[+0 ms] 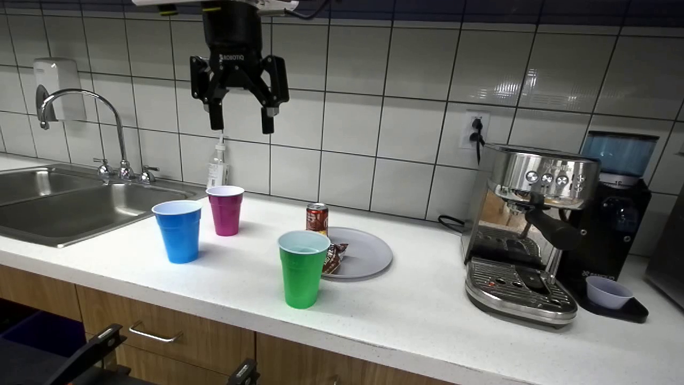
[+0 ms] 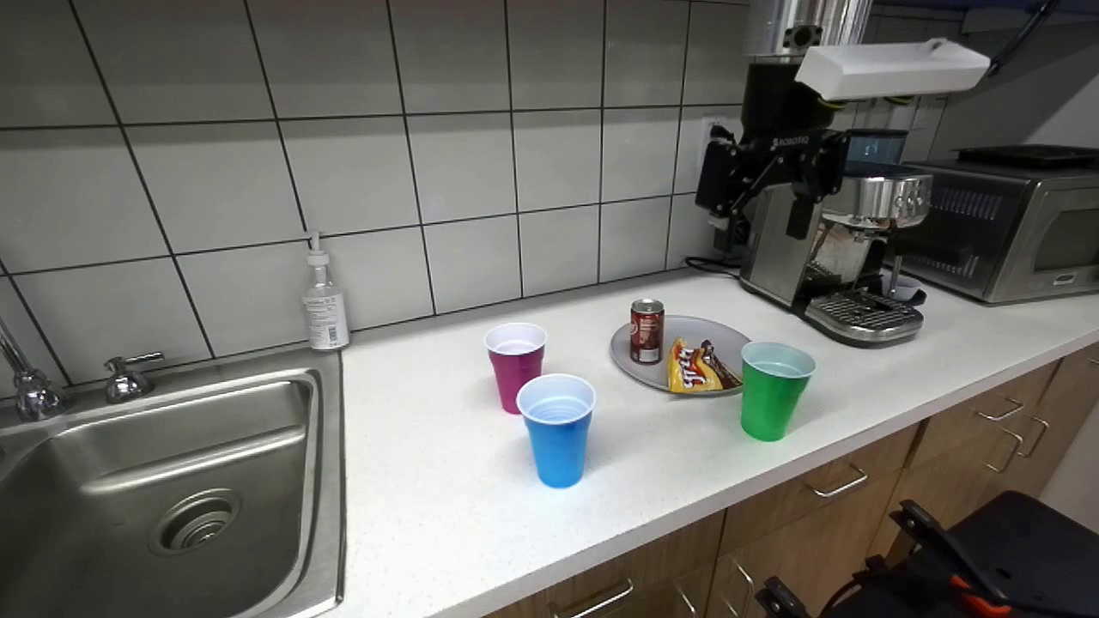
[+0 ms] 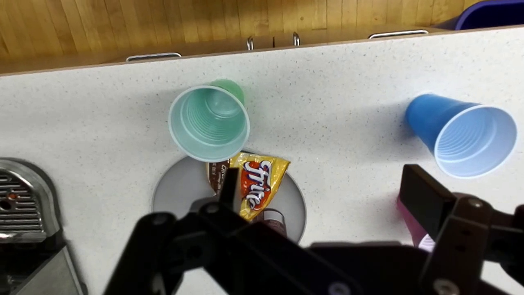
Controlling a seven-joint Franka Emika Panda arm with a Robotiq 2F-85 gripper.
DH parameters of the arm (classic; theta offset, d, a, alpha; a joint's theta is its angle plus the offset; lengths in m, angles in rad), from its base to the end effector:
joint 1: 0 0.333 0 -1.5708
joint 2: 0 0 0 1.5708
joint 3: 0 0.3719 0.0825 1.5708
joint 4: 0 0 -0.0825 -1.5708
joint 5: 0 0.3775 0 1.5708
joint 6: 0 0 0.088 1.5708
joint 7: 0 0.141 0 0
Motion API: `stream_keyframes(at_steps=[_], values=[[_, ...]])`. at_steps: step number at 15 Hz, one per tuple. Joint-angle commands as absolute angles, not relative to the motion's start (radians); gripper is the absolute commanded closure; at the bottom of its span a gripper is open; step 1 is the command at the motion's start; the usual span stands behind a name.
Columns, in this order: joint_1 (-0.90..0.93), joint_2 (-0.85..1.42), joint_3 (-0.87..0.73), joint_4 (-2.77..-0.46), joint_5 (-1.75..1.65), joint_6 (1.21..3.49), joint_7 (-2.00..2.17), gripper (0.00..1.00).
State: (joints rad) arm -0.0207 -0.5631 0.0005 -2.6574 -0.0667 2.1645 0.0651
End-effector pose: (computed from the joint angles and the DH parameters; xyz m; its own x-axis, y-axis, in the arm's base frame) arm 0.3370 -0.0113 0.4399 0.9962 -0.0479 0.0727 -0.0518 -0.9972 0.0534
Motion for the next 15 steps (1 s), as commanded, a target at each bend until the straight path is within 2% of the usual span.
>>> stream_keyframes(at_steps=[1, 15], values=[[-0.054, -0.522, 0.023, -2.674, -0.089, 2.232, 0.131, 0.00], [-0.083, -0.243, 0.039, -2.597, -0.130, 2.398, 0.302, 0.00]])
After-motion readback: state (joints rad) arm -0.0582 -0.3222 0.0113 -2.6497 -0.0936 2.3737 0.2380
